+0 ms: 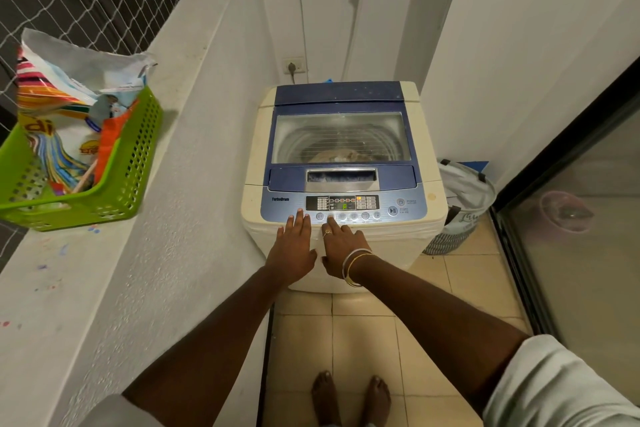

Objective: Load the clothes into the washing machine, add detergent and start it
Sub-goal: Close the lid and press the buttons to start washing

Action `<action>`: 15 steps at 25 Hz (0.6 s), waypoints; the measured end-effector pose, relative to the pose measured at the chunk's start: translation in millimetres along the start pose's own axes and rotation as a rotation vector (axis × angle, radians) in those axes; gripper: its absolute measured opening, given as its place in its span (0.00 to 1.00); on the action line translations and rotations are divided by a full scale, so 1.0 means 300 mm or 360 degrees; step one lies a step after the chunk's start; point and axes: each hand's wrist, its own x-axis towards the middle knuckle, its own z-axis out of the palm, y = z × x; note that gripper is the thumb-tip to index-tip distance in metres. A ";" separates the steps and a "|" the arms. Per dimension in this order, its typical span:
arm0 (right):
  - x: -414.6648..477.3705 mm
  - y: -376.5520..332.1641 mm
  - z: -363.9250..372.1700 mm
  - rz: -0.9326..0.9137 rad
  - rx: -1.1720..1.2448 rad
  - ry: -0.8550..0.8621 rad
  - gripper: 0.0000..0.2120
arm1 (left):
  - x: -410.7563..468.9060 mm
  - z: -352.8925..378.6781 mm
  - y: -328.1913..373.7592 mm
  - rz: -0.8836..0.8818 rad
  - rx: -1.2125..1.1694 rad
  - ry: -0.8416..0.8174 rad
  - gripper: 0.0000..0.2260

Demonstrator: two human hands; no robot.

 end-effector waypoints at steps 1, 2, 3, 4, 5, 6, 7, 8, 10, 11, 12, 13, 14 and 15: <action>0.003 -0.001 0.002 0.0008 0.0001 -0.0007 0.39 | 0.004 -0.001 -0.002 0.0003 -0.0003 0.0011 0.36; 0.007 -0.002 0.002 0.0013 0.0004 -0.0011 0.39 | 0.009 -0.001 -0.004 0.0009 -0.0008 0.0025 0.36; 0.010 -0.002 -0.001 0.0018 0.0015 -0.0010 0.39 | 0.014 -0.001 -0.007 0.0019 -0.0013 0.0037 0.36; 0.013 -0.002 -0.005 0.0025 0.0040 -0.0009 0.39 | 0.018 0.001 -0.011 0.0030 -0.0015 0.0045 0.36; 0.016 0.000 -0.011 0.0031 0.0078 -0.0005 0.40 | 0.023 0.004 -0.014 0.0039 -0.0016 0.0049 0.36; 0.020 0.002 -0.020 0.0034 0.0118 0.0001 0.40 | 0.027 0.007 -0.018 0.0042 -0.0018 0.0049 0.36; 0.024 0.002 -0.030 0.0032 0.0145 0.0012 0.41 | 0.030 0.010 -0.022 0.0043 -0.0021 0.0049 0.36; 0.029 0.004 -0.041 0.0028 0.0159 0.0025 0.42 | 0.033 0.013 -0.025 0.0044 -0.0028 0.0048 0.36; 0.047 0.010 -0.058 0.0023 0.0208 0.0032 0.41 | 0.035 0.022 -0.028 0.0050 -0.0054 0.0056 0.36; 0.059 0.016 -0.068 0.0027 0.0247 0.0029 0.41 | 0.035 0.026 -0.027 0.0050 -0.0068 0.0064 0.36; 0.069 0.022 -0.079 0.0024 0.0274 0.0031 0.40 | 0.035 0.027 -0.026 0.0049 -0.0082 0.0071 0.36; 0.077 0.027 -0.089 0.0011 0.0277 0.0039 0.38 | 0.034 0.027 -0.025 0.0047 -0.0090 0.0072 0.36; 0.080 0.031 -0.094 -0.0008 0.0250 0.0050 0.37 | 0.030 0.028 -0.025 0.0047 -0.0096 0.0068 0.36; 0.077 0.034 -0.095 -0.0028 0.0198 0.0061 0.37 | 0.027 0.030 -0.026 0.0052 -0.0101 0.0064 0.36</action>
